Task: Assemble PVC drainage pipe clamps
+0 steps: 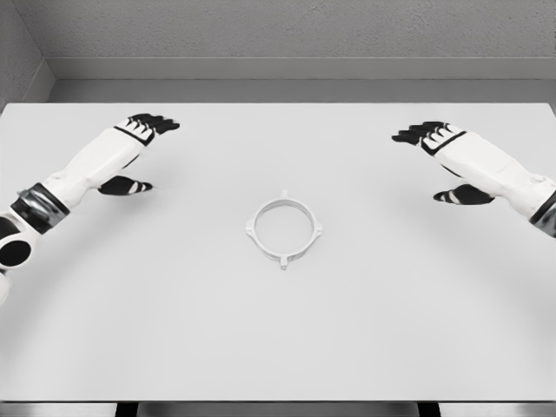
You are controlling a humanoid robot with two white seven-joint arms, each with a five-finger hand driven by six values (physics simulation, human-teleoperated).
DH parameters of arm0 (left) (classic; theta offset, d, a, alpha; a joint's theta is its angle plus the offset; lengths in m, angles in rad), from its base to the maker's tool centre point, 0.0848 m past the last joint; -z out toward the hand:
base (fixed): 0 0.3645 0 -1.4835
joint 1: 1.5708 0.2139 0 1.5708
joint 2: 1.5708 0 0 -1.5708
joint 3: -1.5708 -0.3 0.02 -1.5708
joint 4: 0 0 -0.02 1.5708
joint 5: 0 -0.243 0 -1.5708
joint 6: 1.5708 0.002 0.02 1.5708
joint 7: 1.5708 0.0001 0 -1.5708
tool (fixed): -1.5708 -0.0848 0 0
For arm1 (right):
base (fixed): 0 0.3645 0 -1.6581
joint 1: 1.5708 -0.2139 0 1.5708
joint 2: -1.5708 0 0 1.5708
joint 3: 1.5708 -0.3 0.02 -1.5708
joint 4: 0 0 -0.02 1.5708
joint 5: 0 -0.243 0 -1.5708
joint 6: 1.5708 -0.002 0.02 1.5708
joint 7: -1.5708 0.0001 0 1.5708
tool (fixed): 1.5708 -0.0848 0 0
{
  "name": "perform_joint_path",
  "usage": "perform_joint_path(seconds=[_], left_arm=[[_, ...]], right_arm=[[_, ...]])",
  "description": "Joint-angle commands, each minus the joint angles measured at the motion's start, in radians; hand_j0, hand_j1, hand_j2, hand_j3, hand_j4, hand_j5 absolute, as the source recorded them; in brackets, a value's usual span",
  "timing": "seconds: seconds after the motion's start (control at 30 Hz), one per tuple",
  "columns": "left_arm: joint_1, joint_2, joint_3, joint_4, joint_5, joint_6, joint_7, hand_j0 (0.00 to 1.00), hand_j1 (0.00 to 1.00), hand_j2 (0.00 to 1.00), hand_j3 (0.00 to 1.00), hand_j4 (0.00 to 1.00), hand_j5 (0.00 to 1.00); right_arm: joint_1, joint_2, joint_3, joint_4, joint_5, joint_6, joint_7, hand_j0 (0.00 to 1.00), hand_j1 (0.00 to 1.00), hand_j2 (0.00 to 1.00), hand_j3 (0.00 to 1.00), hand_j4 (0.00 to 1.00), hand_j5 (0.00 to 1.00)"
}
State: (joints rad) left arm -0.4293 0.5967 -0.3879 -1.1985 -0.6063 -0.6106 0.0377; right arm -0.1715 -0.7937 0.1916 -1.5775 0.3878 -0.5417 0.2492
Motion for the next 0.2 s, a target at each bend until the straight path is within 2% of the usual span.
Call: perform_joint_path(seconds=[0.0,0.03,0.07,0.17], left_arm=[[0.0,0.029,0.021,0.0,0.008,0.0,0.001,1.0,1.0,1.0,1.0,1.0,1.0],[0.0,0.029,0.021,0.0,0.008,0.0,0.001,1.0,1.0,1.0,1.0,1.0,1.0],[0.0,0.029,0.023,0.0,0.007,0.0,0.002,1.0,1.0,1.0,1.0,1.0,1.0],[0.0,0.029,0.023,0.0,0.008,0.0,0.002,1.0,1.0,1.0,1.0,1.0,1.0]], right_arm=[[0.018,-0.124,-0.187,-0.09,-0.125,-0.069,0.002,1.0,1.0,1.0,1.0,1.0,1.0],[0.101,-0.122,-0.253,-0.133,-0.125,-0.069,0.002,1.0,1.0,1.0,1.0,1.0,1.0],[0.133,-0.121,-0.273,-0.151,-0.125,-0.069,0.002,1.0,1.0,1.0,1.0,1.0,1.0],[0.136,-0.119,-0.267,-0.156,-0.124,-0.069,0.002,1.0,1.0,1.0,1.0,1.0,1.0]])
